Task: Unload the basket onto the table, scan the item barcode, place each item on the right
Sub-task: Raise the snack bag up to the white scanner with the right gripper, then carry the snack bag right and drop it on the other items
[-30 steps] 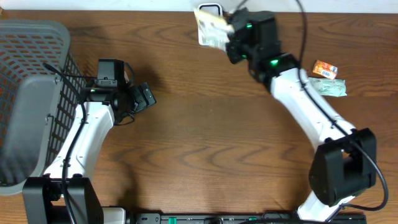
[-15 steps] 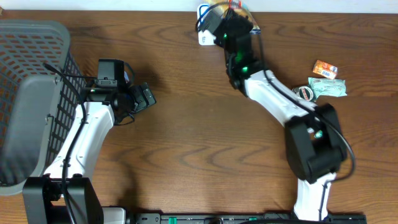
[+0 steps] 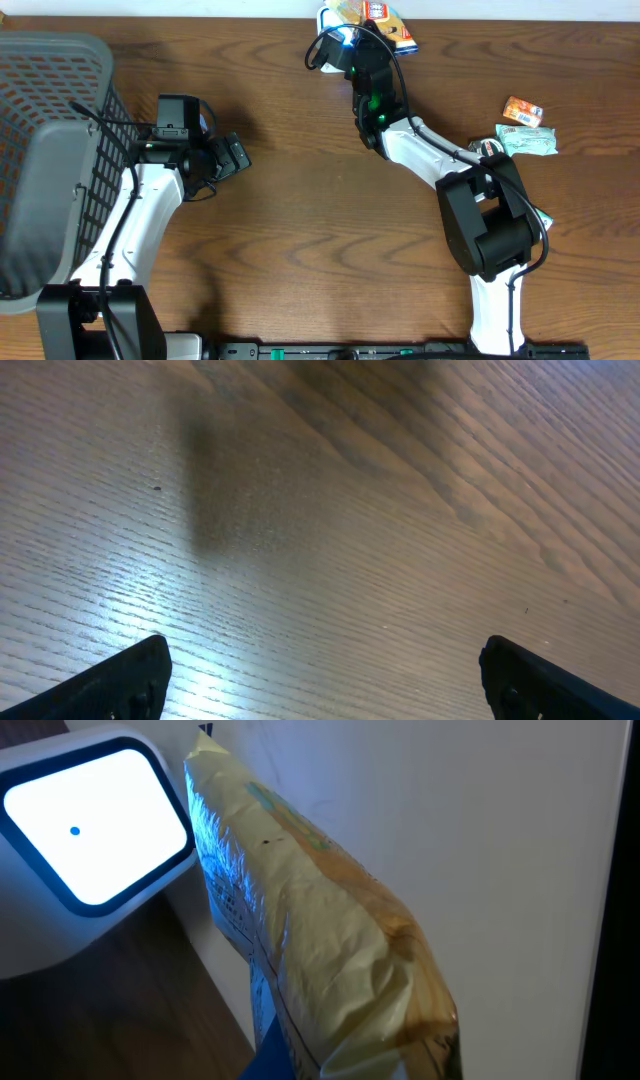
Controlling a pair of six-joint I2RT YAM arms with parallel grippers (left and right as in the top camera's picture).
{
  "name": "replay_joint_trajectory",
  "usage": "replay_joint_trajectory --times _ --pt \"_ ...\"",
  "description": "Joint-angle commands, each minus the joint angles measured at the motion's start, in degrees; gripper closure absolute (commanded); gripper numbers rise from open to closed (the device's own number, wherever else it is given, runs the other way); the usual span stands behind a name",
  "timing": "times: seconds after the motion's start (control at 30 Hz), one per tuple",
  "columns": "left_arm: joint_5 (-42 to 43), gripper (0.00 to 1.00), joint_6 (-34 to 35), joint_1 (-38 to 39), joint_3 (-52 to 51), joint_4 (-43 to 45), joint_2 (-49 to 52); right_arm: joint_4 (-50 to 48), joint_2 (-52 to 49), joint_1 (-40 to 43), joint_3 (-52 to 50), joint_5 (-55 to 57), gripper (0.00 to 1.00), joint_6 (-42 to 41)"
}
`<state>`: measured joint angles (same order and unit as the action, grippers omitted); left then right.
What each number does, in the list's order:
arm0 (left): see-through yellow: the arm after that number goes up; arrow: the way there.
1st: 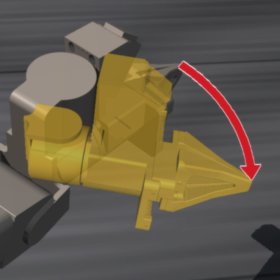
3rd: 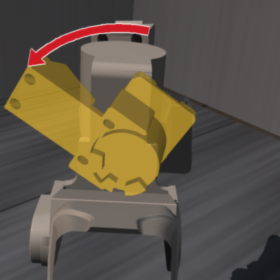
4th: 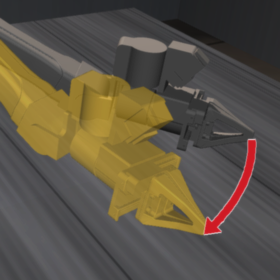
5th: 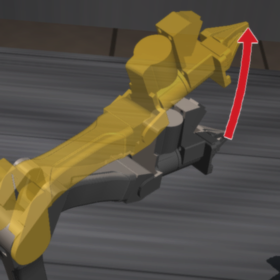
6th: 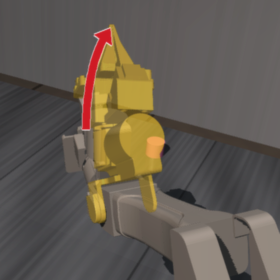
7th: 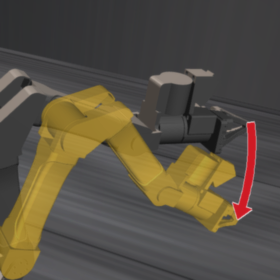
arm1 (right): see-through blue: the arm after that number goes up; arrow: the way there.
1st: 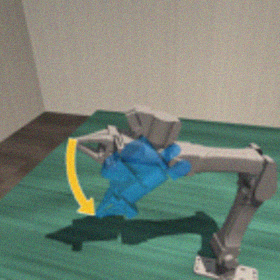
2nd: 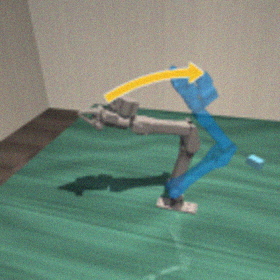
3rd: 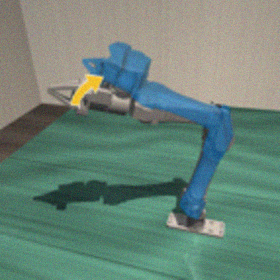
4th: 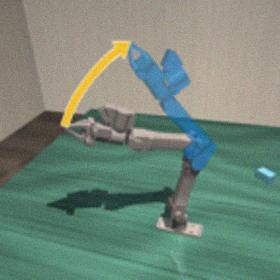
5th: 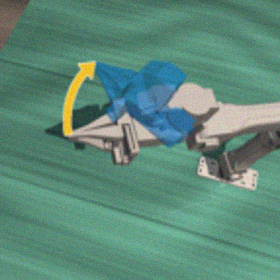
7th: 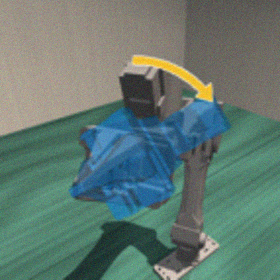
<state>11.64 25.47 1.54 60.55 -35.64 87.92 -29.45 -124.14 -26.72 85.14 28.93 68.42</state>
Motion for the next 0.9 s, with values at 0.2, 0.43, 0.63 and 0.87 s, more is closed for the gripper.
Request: replay_joint_trajectory --times 0.2,0.43,0.63,0.87 --pt "-0.6 0.02 -0.3 -0.2 -0.4 -0.1 0.1 -1.0 0.9 -1.8 0.7 1.0 0.99 0.8" --pt "-0.6 0.02 -0.3 -0.2 -0.4 -0.1 0.1 0.5 4.2 -1.4 0.7 1.0 0.99 -4.8" --pt "-0.6 0.02 -0.3 -0.2 -0.4 -0.1 0.1 10.4 13.0 -0.5 0.7 0.7 0.99 -15.1" --pt "-0.6 0.02 -0.3 -0.2 -0.4 -0.1 0.1 31.3 26.2 3.0 0.7 -10.5 0.99 -37.6"
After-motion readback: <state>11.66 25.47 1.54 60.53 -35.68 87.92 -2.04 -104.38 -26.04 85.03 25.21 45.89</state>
